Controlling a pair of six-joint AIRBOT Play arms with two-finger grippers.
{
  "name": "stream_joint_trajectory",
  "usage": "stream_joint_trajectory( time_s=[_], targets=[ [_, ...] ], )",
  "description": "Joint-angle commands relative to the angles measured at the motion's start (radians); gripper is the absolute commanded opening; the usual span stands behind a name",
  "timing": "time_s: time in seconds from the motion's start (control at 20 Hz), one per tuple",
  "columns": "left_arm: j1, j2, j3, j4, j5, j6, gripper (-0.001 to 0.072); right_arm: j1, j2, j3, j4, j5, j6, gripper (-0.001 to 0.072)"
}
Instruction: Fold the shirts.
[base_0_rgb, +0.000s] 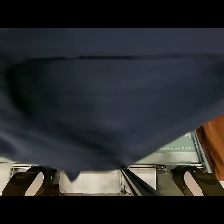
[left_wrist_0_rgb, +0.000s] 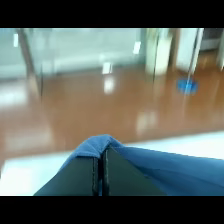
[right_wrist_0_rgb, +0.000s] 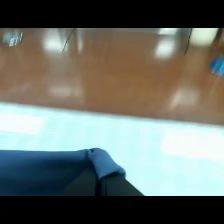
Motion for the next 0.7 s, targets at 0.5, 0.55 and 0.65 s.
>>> stream_joint_trajectory(
  time_s=[0.5, 0.55, 0.65],
  targets=[
    [-0.025, -0.702, -0.439, -0.056, 0.413, -0.116, 0.0019, 0.001, -0.578, -0.543, 0.313, -0.483, -0.193, 0.0027],
    [-0.025, -0.795, -0.388, -0.081, 0.420, -0.124, 0.0019, 0.001, -0.674, -0.505, 0.314, -0.514, -0.188, 0.0027],
    [-0.025, -0.959, -0.275, -0.127, 0.400, -0.124, 0.0019, 0.001, -0.834, -0.409, 0.315, -0.538, -0.183, 0.0027]
  ],
)
